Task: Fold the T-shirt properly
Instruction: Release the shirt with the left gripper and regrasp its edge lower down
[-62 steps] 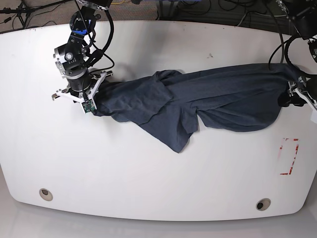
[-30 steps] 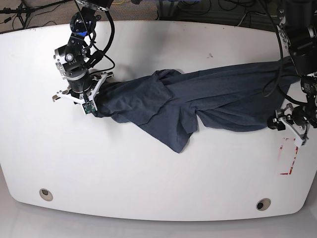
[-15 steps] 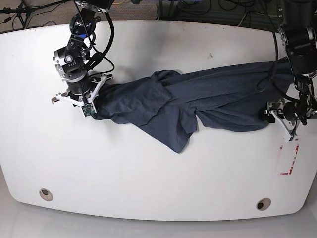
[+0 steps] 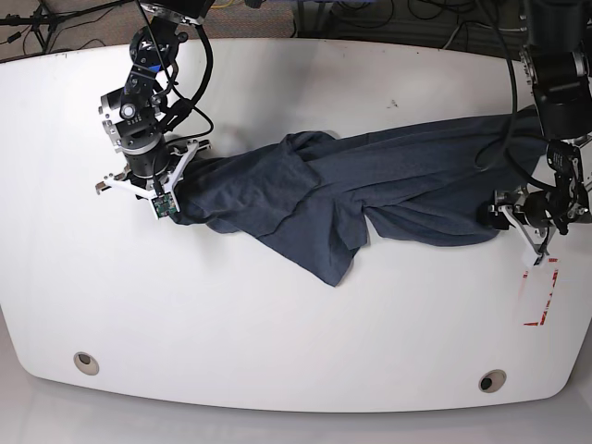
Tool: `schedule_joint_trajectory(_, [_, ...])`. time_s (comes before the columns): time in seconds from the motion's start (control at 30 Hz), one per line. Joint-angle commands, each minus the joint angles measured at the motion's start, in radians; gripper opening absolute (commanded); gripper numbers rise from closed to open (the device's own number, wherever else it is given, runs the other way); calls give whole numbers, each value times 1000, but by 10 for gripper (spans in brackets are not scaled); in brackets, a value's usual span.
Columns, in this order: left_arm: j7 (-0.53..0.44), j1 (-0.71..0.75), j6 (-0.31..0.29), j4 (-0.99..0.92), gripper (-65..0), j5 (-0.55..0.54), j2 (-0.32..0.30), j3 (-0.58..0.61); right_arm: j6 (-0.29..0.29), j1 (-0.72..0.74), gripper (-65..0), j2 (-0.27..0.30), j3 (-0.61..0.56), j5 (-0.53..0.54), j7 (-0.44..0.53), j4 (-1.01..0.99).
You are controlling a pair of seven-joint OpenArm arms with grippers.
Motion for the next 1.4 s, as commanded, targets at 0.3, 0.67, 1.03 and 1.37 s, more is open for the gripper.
schedule_joint_trajectory(0.3, [3, -15, -1, 11, -210, 3, -59, 2, -8, 13, -650, 2, 0, 11, 25, 20])
schedule_joint_trajectory(0.67, [11, -13, -1, 11, -210, 1, -1, 85, -8, 13, -650, 2, 0, 11, 25, 20])
schedule_joint_trajectory(1.03, [11, 16, -5, 17, -372, -6, 7, 101, -10, 13, -650, 2, 0, 11, 25, 20])
schedule_joint_trajectory(1.37, [4, 16, -5, 17, -650, -6, 4, 95, -10, 22, -650, 2, 0, 11, 25, 20])
